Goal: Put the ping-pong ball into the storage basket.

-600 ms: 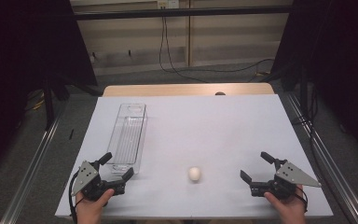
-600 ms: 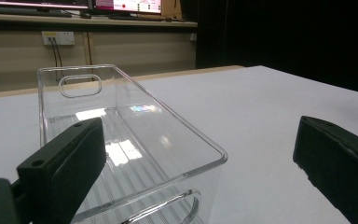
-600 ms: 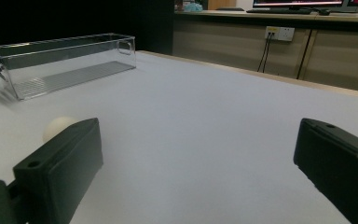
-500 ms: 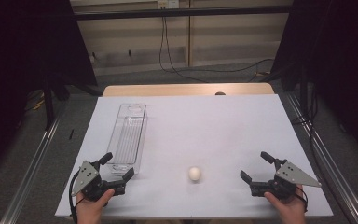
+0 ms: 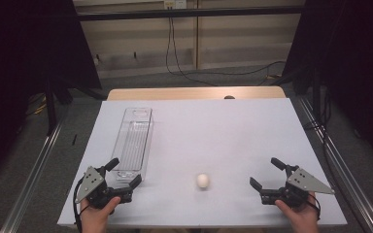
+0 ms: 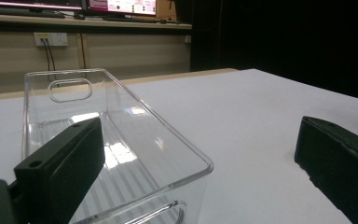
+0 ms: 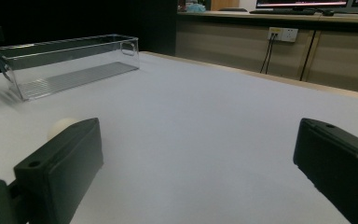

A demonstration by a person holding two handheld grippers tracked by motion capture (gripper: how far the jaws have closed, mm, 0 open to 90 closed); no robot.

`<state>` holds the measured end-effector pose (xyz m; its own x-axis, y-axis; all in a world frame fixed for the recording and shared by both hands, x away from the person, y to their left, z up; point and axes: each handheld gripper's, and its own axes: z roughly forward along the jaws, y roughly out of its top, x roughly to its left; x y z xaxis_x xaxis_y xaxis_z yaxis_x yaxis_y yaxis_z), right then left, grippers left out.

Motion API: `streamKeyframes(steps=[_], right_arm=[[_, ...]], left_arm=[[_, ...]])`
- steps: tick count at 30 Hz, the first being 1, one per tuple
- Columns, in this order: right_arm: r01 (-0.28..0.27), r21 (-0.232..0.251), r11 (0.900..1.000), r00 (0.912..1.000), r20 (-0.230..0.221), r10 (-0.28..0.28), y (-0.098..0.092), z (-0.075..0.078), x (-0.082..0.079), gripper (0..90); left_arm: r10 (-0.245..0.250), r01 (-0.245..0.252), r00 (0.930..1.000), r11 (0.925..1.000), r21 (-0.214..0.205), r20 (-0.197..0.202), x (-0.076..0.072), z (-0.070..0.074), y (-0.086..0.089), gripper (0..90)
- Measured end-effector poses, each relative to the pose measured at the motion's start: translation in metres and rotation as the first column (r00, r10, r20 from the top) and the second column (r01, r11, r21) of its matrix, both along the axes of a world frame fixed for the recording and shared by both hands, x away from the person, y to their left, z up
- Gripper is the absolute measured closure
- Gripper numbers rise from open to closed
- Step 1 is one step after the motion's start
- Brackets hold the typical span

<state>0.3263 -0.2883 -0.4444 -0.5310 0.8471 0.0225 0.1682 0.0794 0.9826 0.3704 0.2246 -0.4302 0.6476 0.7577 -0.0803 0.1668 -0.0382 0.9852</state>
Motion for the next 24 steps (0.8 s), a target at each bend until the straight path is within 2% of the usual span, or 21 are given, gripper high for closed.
streamKeyframes(steps=[1,2,3,4,6,14,15,16,17,18,19,21,24], right_arm=[[-0.004,-0.004,1.0,1.0,0.003,0.004,0.0,0.0,0.0,0.8],[-0.009,-0.002,1.0,0.9999,0.005,0.009,0.001,0.0,0.0,0.8],[-0.009,-0.002,1.0,0.9999,0.005,0.009,0.001,0.0,0.0,0.8],[-0.009,-0.002,1.0,1.0,0.002,0.009,0.001,0.0,0.001,0.8],[-0.015,-0.01,0.9998,0.9999,0.003,0.015,0.0,0.0,0.001,0.8],[-0.011,0.001,0.9999,0.9999,-0.002,0.011,0.0,0.001,0.0,0.9],[-0.017,-0.003,0.9999,0.9999,-0.003,0.016,0.0,0.001,0.0,1.0],[-0.017,0.004,0.9999,0.9999,-0.002,0.017,0.001,0.0,0.0,1.0],[-0.02,0.003,0.9998,0.9998,-0.001,0.02,0.001,0.0,0.0,1.0],[-0.021,0.003,0.9998,0.9998,0.0,0.021,0.001,0.001,0.0,1.1],[-0.019,0.004,0.9998,0.9998,-0.002,0.019,0.001,0.001,0.0,1.1],[-0.02,0.006,0.9998,0.9998,-0.005,0.02,0.001,0.001,-0.001,1.1],[-0.026,-0.002,0.9997,0.9997,0.0,0.026,0.0,0.001,-0.001,1.1]], left_arm=[[-0.006,0.006,1.0,1.0,0.003,0.004,0.0,0.0,-0.001,1.7],[-0.012,0.012,0.9999,0.9998,-0.017,-0.003,0.0,0.001,-0.002,1.7],[-0.018,0.018,0.9998,0.9998,0.0,0.002,0.0,0.002,-0.002,1.7],[-0.007,0.007,1.0,1.0,-0.004,-0.004,0.0,0.003,-0.005,1.7],[-0.016,0.016,0.9999,0.9999,0.002,-0.001,0.0,0.004,-0.006,1.7],[-0.028,0.028,0.9996,0.9995,-0.017,-0.005,0.003,0.007,-0.015,1.7],[-0.036,0.036,0.9994,0.9992,-0.016,-0.005,0.003,0.007,-0.016,1.7],[-0.04,0.04,0.9992,0.9992,0.007,-0.003,0.004,0.009,-0.018,1.7],[-0.04,0.04,0.9992,0.9992,0.007,-0.003,0.004,0.009,-0.018,1.7],[-0.039,0.039,0.9992,0.9991,-0.016,-0.002,0.004,0.009,-0.021,1.7],[-0.04,0.04,0.9992,0.9991,-0.015,-0.003,0.005,0.01,-0.024,1.7],[-0.05,0.05,0.9987,0.9987,0.013,0.001,0.006,0.011,-0.026,1.8],[-0.058,0.058,0.9983,0.9983,0.002,-0.001,0.006,0.011,-0.032,1.7]])
